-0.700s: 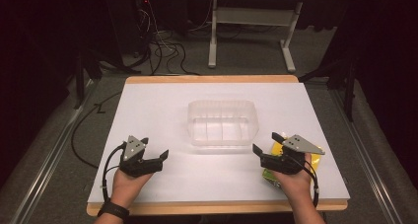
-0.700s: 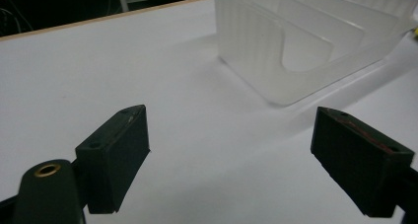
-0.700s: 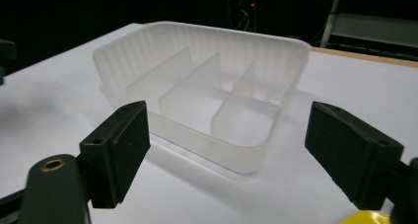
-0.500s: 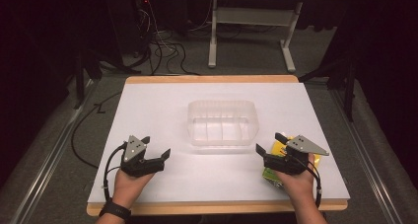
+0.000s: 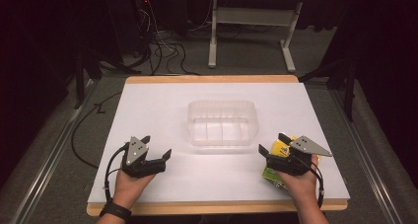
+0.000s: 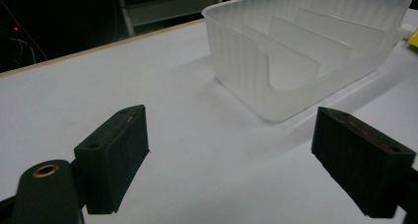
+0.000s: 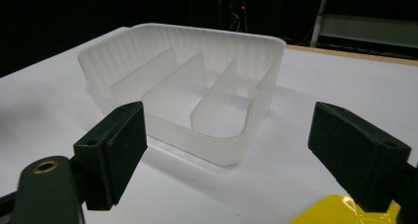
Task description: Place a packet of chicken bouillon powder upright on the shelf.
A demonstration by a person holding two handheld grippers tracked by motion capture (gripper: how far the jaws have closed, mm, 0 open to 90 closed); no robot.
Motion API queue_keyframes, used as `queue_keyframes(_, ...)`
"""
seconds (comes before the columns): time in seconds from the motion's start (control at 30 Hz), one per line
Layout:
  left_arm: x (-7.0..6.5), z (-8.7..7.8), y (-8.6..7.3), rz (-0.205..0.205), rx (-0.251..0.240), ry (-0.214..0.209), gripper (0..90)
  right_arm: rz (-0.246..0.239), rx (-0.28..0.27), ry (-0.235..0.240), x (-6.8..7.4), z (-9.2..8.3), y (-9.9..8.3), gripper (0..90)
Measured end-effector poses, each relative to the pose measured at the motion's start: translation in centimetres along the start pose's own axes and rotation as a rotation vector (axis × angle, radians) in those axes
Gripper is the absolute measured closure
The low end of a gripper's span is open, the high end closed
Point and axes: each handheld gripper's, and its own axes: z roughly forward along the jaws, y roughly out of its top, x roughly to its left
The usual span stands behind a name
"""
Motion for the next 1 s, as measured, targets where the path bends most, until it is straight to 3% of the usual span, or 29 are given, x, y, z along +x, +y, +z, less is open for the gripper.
queue_keyframes(0.13,0.1,0.0,0.1,-0.002,-0.043,-0.014,14.6,-0.004,0.016,-0.031,-0.4,-0.7,-0.1,15.8)
queue_keyframes(0.17,0.1,-0.1,0.1,0.004,-0.055,-0.013,15.3,0.006,0.027,-0.071,-1.0,-1.5,-0.2,18.2)
queue_keyframes(0.3,0.0,0.2,0.4,-0.004,-0.072,-0.036,16.5,0.037,0.046,-0.122,-2.5,-2.7,-0.9,24.8)
queue_keyframes(0.37,-0.1,0.4,0.3,-0.002,-0.062,-0.049,17.7,0.067,0.067,-0.164,-4.1,-3.9,-1.8,34.8)
queue_keyframes(0.47,-0.3,0.8,0.3,0.002,-0.063,-0.068,20.4,0.094,0.087,-0.186,-5.0,-4.5,-2.6,41.6)
queue_keyframes(0.63,-1.0,1.9,0.5,0.021,-0.023,-0.082,16.4,0.134,0.161,-0.267,-6.3,-5.9,-4.5,62.7)
queue_keyframes(0.77,-1.7,2.8,0.8,0.042,-0.006,-0.104,16.2,0.197,0.222,-0.332,-7.1,-7.3,-6.0,77.8)
queue_keyframes(0.8,-1.9,2.9,0.8,0.043,-0.008,-0.114,16.7,0.228,0.243,-0.352,-7.5,-8.2,-6.6,86.3)
queue_keyframes(0.83,-2.1,3.1,0.9,0.047,-0.009,-0.122,16.7,0.228,0.243,-0.352,-7.5,-8.2,-6.6,86.3)
queue_keyframes(0.9,-2.4,3.4,1.1,0.043,-0.014,-0.136,20.7,0.26,0.314,-0.35,-7.8,-9.0,-7.7,90.0)
queue_keyframes(1.0,-2.7,3.9,1.4,0.039,-0.02,-0.142,21.5,0.27,0.351,-0.348,-7.9,-9.3,-8.4,90.0)
